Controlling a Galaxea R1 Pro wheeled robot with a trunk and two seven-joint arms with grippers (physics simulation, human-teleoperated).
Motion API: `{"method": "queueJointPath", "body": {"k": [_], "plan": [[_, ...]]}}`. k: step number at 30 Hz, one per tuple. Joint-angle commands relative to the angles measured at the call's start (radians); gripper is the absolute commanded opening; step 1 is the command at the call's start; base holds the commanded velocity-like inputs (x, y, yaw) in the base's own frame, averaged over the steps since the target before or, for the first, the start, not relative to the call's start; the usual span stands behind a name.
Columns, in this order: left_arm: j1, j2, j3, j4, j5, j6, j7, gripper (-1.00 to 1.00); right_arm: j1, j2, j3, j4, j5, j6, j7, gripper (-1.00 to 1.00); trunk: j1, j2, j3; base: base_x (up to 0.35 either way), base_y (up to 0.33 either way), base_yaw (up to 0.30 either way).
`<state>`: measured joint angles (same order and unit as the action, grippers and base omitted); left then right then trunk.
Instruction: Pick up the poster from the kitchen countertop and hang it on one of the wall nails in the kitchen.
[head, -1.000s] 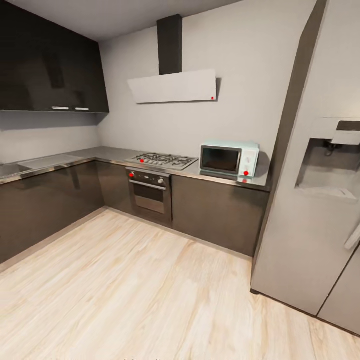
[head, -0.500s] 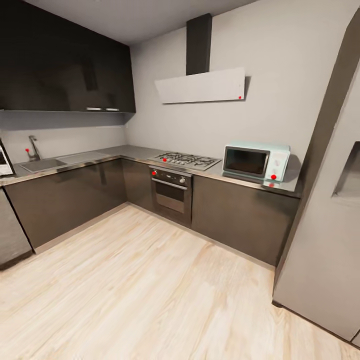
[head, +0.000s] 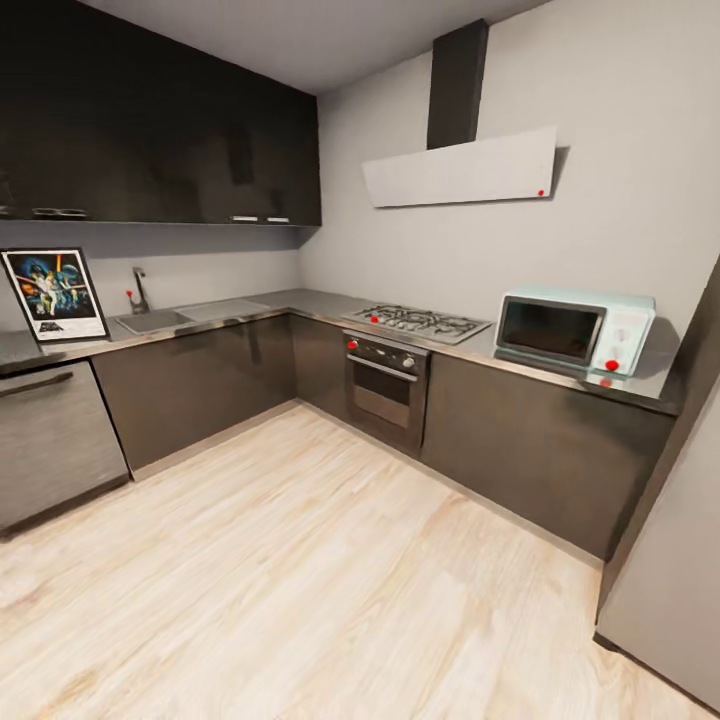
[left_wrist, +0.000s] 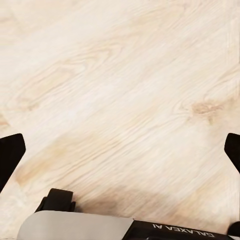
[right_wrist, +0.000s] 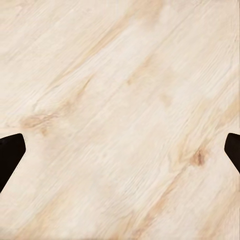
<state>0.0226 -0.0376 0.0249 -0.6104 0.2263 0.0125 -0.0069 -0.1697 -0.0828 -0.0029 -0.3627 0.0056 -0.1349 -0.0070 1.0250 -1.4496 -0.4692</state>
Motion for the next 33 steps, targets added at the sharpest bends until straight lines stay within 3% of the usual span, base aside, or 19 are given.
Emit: {"method": "queueJointPath", "body": {"k": [1, 33], "plan": [[0.0, -0.001, 0.002, -0.002, 0.007, 0.001, -0.001, 1.0, -0.001, 0.0, 0.0, 0.001, 0.001, -0.003, -0.001, 1.0, 0.0, 0.0, -0.001, 0.0, 0.0, 0.293], [0.0, -0.001, 0.003, -0.002, 0.007, 0.001, -0.001, 1.0, -0.001, 0.0, 0.001, 0.001, 0.001, -0.003, -0.001, 1.0, 0.0, 0.0, -0.001, 0.0, 0.0, 0.293]]}}
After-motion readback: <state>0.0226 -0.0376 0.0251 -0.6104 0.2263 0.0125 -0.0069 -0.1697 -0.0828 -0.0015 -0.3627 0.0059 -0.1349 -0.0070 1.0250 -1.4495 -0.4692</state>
